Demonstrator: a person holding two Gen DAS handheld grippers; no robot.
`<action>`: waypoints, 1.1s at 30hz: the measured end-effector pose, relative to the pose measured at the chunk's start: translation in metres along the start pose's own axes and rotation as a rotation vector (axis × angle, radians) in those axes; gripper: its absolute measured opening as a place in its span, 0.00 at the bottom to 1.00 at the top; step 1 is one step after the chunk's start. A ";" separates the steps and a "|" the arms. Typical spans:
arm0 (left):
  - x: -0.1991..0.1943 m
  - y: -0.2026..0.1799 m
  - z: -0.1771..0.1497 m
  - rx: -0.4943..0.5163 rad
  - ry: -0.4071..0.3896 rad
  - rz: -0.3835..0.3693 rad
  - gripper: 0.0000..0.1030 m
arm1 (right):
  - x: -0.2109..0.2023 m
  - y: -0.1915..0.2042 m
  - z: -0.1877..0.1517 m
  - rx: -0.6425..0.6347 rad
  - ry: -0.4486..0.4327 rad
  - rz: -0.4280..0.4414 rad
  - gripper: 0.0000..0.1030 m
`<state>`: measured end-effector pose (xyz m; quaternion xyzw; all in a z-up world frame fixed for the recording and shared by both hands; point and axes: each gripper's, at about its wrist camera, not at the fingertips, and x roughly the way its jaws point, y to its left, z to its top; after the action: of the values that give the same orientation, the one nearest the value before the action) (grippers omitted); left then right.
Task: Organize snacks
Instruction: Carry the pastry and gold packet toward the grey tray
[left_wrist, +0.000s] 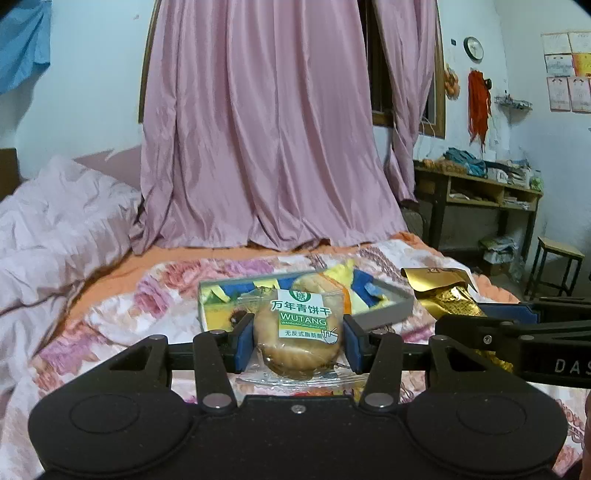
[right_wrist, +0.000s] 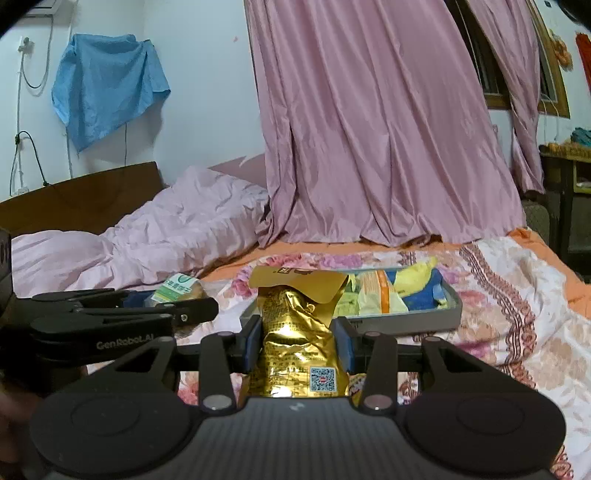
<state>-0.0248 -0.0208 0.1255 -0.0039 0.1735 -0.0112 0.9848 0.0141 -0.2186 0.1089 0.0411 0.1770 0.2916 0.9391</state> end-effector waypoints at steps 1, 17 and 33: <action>-0.001 0.001 0.002 0.001 -0.004 0.002 0.49 | -0.001 0.001 0.003 -0.003 -0.008 0.000 0.45; 0.048 0.017 0.026 -0.028 -0.030 0.012 0.49 | 0.042 -0.007 0.038 -0.004 -0.061 0.010 0.45; 0.164 0.062 0.028 -0.142 -0.019 0.047 0.49 | 0.134 -0.024 0.055 -0.028 -0.043 0.011 0.45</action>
<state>0.1405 0.0371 0.0946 -0.0696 0.1647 0.0244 0.9836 0.1493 -0.1614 0.1149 0.0351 0.1526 0.2985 0.9415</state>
